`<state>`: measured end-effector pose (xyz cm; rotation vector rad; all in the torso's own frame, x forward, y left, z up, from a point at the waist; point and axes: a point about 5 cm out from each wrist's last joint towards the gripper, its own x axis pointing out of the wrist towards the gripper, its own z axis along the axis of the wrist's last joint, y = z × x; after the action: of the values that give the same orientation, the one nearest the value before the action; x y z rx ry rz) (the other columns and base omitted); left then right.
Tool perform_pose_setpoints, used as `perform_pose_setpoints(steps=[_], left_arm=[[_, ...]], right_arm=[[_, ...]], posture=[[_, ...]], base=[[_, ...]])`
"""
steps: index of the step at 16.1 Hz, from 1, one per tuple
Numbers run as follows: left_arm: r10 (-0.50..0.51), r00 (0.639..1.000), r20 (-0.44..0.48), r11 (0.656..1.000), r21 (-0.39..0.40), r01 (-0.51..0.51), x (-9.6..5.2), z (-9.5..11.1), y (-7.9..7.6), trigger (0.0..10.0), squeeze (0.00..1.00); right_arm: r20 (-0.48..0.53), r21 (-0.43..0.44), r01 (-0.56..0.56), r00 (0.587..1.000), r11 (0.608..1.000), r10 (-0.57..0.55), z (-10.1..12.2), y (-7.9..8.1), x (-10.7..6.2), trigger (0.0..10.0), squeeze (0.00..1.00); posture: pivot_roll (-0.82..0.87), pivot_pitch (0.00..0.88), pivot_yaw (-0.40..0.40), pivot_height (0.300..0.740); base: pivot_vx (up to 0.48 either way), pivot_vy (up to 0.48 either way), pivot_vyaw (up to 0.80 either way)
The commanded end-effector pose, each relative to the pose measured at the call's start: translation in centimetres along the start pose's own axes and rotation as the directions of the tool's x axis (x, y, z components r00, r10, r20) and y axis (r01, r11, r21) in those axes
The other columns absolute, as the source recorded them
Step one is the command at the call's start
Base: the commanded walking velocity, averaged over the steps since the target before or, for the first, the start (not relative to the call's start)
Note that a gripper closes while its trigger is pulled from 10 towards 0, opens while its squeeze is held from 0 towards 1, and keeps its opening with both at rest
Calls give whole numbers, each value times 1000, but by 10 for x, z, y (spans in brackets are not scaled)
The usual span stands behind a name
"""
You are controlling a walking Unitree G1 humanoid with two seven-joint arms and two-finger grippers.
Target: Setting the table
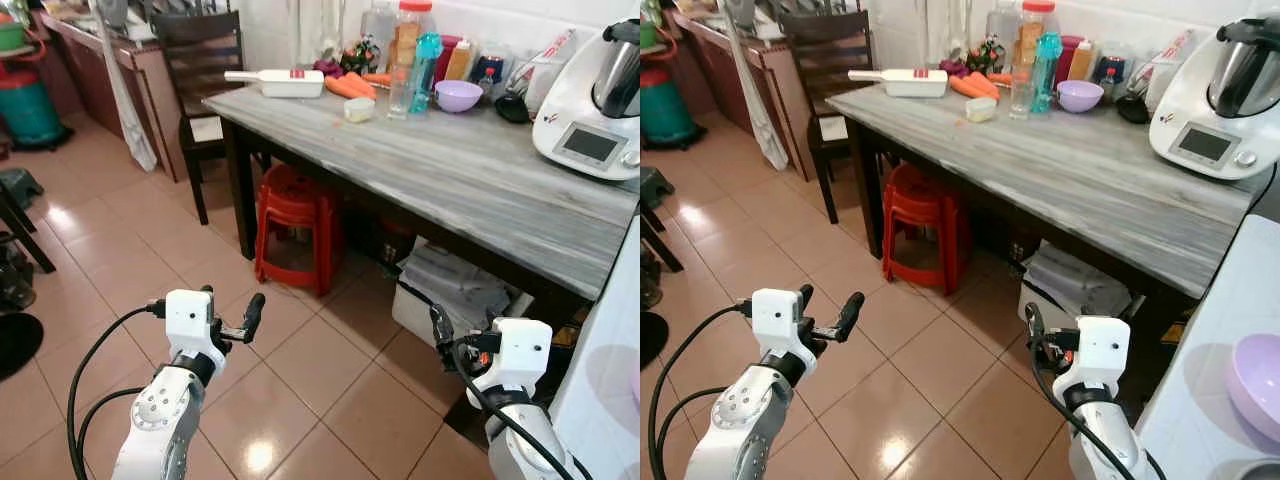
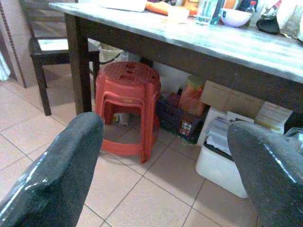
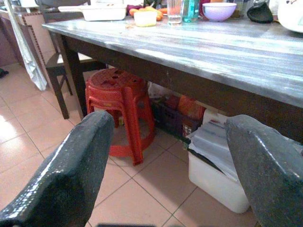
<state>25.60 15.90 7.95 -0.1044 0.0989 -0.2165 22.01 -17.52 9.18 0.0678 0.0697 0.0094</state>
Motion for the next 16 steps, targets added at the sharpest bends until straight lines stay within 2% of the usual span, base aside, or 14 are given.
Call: perform_pose_setpoints(steps=[1, 4, 14, 16], left_arm=[[-2, 1000, -1, 1000, -17, 2, 3, 1, 0, 10000, 0], [36, 999, -18, 999, -24, -37, 4, -1, 2, 10000, 0], [73, 996, -50, 996, -37, -75, 6, -6, 4, 10000, 0], [75, 996, -57, 996, -36, -77, 7, -6, 3, 10000, 0]], right_arm=[[-11, 4, 3, 1000, 1000, -3, -2, -2, 1, 10000, 0], [-16, 3, 5, 1000, 1000, -5, -3, -3, 1, 10000, 0], [-33, 21, 23, 999, 1000, -22, -7, -6, 2, 10000, 0], [-34, 23, 24, 999, 999, -24, -7, -5, 1, 10000, 0]], posture=[[-19, 0, -28, 740], [-19, 0, -29, 740], [-18, 0, -32, 740], [-20, 0, -31, 740]], base=[[0, 0, 0], [0, 0, 0], [0, 0, 0], [-296, 0, 0]])
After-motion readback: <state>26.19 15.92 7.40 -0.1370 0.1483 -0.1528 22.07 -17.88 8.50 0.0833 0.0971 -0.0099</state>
